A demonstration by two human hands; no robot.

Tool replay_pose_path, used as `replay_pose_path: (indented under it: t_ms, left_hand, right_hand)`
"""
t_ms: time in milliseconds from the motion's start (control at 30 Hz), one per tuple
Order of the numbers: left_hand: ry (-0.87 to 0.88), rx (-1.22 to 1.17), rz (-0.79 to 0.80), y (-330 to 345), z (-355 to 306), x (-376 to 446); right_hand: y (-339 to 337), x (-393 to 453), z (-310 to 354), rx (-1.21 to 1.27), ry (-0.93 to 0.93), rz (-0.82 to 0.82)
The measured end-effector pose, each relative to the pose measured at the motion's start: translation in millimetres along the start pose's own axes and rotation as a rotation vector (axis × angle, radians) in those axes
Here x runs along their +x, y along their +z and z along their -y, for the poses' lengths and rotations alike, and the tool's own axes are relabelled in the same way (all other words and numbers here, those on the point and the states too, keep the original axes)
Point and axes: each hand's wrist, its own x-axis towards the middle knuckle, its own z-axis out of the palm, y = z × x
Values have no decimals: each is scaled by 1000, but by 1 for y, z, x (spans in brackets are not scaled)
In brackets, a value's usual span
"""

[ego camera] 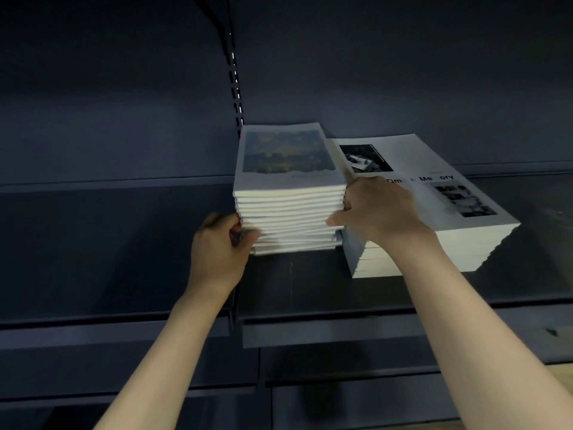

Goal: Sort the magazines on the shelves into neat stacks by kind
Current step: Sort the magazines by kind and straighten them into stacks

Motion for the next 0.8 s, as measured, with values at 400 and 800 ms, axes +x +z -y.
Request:
replay_pose_path:
  t_ms: [400, 800]
  left_hand:
    - [-158, -74, 101, -10, -3, -1]
    - [-104, 84, 53, 0, 3, -4]
  right_hand:
    - [1, -1, 6, -75, 39, -50]
    - [7, -19, 17, -58, 114, -135]
